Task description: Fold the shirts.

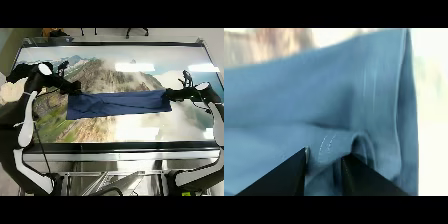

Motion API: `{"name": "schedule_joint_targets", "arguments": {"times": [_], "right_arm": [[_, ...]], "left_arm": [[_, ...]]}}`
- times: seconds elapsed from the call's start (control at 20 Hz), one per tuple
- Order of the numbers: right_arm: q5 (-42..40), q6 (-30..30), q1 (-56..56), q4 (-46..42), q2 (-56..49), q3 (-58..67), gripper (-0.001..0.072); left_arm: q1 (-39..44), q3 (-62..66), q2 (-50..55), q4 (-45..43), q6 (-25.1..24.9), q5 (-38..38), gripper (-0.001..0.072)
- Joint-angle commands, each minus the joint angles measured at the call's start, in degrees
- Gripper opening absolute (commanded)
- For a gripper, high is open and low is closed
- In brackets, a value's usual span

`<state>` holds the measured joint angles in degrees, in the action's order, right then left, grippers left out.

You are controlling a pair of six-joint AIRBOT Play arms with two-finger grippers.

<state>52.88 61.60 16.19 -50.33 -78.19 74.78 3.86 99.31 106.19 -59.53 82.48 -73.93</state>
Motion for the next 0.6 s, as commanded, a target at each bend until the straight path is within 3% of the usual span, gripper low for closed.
{"name": "schedule_joint_targets", "arguments": {"times": [0.0,0.05,0.2,0.3,0.55], "right_arm": [[0.96,0.37,0.13,-6.27,0.0,4.33,0.0529],[1.01,1.49,0.74,-8.07,0.0,5.49,0.0617],[2.64,2.23,4.72,-7.04,-1.88,6.32,0.0622],[6.97,1.6,6.36,-4.52,-4.37,6.32,0.0707],[14.38,-7.61,6.51,5.14,-9.14,6.32,0.0707]], "left_arm": [[0.98,8.48,6.99,0.15,0.72,-1.88,0.0689],[0.98,10.86,7.72,0.13,0.76,-3.26,0.0691],[0.92,17.29,8.31,0.15,2.19,-7.76,0.069],[0.92,19.76,7.87,1.44,3.15,-10.29,0.069],[0.92,12.98,2.01,5.66,3.3,-8.9,0.069]]}}
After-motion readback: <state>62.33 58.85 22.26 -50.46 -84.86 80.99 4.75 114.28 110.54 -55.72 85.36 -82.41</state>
